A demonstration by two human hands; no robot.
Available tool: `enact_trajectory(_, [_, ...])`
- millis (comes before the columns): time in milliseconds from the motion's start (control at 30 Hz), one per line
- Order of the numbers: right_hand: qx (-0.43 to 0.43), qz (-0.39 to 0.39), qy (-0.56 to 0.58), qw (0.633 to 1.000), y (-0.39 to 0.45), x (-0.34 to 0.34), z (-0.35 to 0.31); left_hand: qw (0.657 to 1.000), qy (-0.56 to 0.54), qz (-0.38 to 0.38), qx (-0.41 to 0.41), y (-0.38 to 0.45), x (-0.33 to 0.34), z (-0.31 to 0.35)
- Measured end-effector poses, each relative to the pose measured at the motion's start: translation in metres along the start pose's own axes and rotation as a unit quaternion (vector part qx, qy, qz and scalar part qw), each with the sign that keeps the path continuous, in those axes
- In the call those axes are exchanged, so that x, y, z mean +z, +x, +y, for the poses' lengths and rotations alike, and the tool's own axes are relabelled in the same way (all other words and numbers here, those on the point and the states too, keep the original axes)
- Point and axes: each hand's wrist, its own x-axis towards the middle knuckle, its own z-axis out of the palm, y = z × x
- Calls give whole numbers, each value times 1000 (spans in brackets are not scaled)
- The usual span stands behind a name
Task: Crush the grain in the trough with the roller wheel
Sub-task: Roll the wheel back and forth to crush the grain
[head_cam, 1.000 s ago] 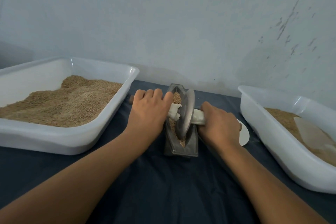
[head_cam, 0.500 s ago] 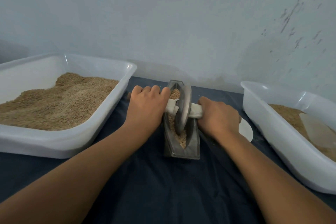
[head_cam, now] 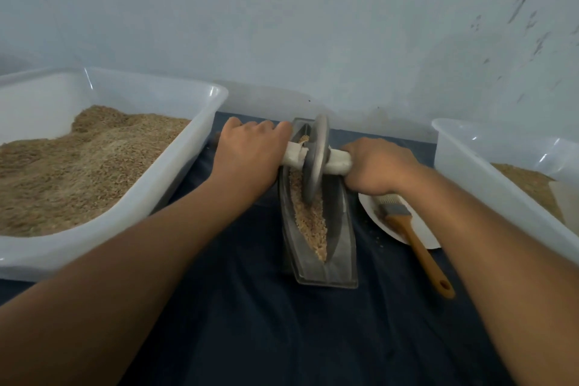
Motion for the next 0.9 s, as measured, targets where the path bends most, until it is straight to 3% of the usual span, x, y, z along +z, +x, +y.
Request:
enact_trajectory(133, [-5, -19, 14, 1000, 6, -2, 2, 1000, -1, 21, -1, 4, 3, 0])
enact_trajectory(367, [-11, 62, -12, 998, -4, 8, 2, 999, -3, 51, 0, -7, 0, 3])
enact_trajectory(900, [16, 179, -27, 983, -56, 23, -10, 999, 3, 36, -8, -43, -30, 13])
